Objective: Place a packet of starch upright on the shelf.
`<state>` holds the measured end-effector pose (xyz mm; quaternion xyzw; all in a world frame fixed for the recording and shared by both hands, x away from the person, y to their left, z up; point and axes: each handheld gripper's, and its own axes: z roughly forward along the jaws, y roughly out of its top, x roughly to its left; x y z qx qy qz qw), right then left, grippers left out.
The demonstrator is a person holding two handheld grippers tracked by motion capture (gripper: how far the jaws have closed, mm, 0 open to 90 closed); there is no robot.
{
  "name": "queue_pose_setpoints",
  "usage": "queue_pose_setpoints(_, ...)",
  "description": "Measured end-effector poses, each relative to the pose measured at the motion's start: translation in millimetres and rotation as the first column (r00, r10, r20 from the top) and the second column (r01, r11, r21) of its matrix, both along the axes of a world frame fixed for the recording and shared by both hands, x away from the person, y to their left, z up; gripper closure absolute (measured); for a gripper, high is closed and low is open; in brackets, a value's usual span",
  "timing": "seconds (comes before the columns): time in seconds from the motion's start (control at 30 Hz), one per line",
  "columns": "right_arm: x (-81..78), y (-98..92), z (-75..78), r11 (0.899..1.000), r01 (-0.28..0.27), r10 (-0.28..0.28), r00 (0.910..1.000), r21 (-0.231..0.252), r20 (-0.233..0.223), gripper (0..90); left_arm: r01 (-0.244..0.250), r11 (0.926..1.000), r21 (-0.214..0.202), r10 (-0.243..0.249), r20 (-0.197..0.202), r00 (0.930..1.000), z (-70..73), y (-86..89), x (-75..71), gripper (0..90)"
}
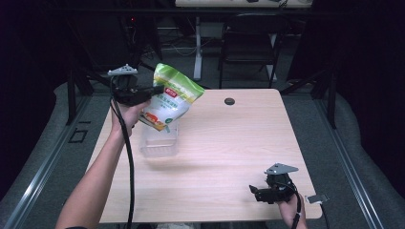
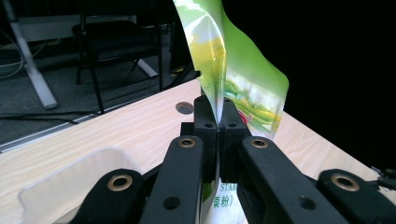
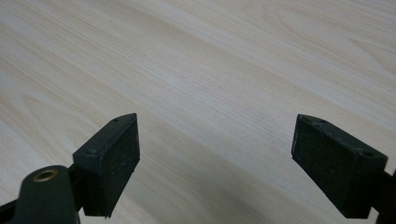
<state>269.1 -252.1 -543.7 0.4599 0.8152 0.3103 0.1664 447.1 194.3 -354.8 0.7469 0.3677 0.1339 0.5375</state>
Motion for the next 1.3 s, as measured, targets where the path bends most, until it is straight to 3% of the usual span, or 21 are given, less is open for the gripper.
queue_pose_setpoints(0.8, 0.5, 0.4, -0.7, 1.000, -0.003, 0.003, 1.0000, 0.000, 0.000, 14.8, -0.122, 0.9924, 0.014, 0.122, 0.033, 0.9920, -13.9, 27.8, 33.4, 89.1)
queue_pose_setpoints(1.3, 0.8, -0.1, -1.4, 1.000, 0.001, -0.001, 1.0000, 0.007, 0.002, 14.8, -0.175, 0.9845, 0.003, 0.174, 0.083, 0.9811, -26.1, 26.2, 55.2, 89.0)
